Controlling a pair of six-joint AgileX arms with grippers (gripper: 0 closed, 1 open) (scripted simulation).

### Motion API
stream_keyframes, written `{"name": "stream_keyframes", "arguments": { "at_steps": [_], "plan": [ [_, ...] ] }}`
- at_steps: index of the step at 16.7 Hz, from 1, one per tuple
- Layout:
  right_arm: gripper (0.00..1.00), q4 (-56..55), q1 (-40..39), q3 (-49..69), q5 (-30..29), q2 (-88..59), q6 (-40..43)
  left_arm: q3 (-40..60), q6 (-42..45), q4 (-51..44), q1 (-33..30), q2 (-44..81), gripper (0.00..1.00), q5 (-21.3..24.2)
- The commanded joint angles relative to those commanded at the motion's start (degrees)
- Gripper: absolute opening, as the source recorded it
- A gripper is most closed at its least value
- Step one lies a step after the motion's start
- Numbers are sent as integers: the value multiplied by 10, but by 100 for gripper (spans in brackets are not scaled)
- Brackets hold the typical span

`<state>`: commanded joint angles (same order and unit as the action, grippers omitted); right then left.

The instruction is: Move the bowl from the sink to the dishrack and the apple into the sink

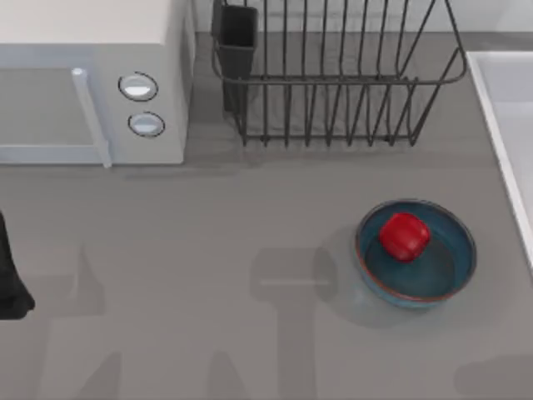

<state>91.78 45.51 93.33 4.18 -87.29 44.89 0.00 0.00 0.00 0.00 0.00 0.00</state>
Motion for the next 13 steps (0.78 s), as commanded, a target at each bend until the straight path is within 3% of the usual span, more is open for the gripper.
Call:
{"name": "stream_keyframes", "arguments": {
  "at_steps": [7, 13],
  "plan": [
    [0, -37, -32, 5, -20, -3, -26, 0, 0, 0, 0, 0, 100, 0],
    [0, -239, -229, 10, -131, -21, -142, 0, 0, 0, 0, 0, 100, 0]
  ]
}}
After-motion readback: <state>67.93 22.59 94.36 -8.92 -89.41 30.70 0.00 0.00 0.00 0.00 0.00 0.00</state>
